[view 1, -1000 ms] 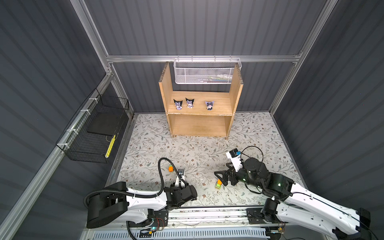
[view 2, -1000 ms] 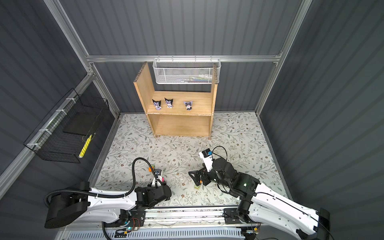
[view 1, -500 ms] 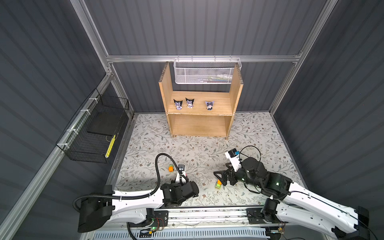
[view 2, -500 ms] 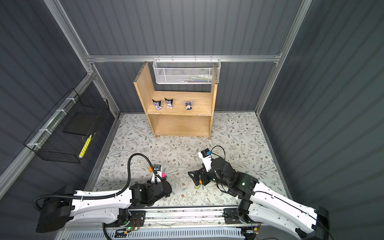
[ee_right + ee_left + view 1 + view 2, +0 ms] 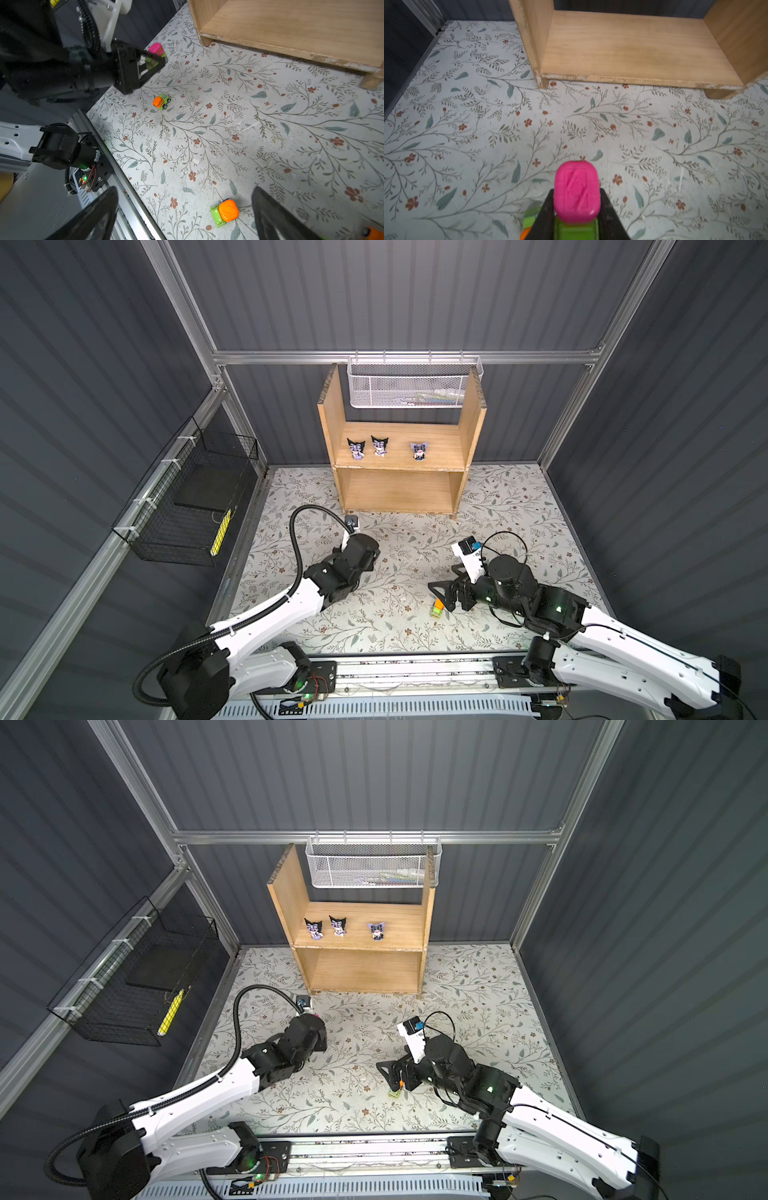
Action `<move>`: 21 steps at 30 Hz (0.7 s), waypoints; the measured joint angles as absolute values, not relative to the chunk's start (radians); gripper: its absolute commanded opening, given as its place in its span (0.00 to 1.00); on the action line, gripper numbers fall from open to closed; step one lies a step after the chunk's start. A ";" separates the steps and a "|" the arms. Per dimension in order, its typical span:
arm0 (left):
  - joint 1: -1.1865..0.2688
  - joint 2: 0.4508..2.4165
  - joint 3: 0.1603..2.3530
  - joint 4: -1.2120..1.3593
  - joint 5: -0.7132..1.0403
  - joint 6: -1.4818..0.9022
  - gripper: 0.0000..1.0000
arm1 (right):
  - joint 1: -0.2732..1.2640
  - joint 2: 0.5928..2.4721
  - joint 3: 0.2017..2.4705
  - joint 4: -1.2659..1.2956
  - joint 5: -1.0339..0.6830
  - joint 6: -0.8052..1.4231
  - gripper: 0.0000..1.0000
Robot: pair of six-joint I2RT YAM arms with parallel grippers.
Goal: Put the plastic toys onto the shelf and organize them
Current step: 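Lift the pink-topped car with the left gripper and carry it into the lower compartment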
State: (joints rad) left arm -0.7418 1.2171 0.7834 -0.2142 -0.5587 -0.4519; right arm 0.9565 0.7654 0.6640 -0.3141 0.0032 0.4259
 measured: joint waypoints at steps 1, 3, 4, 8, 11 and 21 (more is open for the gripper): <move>-0.710 1.253 0.809 -0.191 -0.529 -0.425 0.20 | 0.957 0.765 0.664 -0.315 0.004 0.426 0.99; -0.658 1.321 0.849 -0.146 -0.476 -0.381 0.20 | 0.957 0.762 0.664 -0.315 0.004 0.426 0.99; -0.635 1.356 0.865 -0.122 -0.450 -0.361 0.20 | 0.957 0.759 0.664 -0.315 0.005 0.426 0.99; -0.565 1.486 0.921 -0.046 -0.360 -0.303 0.19 | 0.956 0.743 0.666 -0.318 0.010 0.417 0.99; -0.532 1.575 0.966 -0.003 -0.315 -0.269 0.19 | 0.953 0.733 0.675 -0.324 0.014 0.408 0.99; -0.470 1.762 1.111 0.081 -0.236 -0.204 0.18 | 0.930 0.725 0.686 -0.327 0.023 0.400 0.99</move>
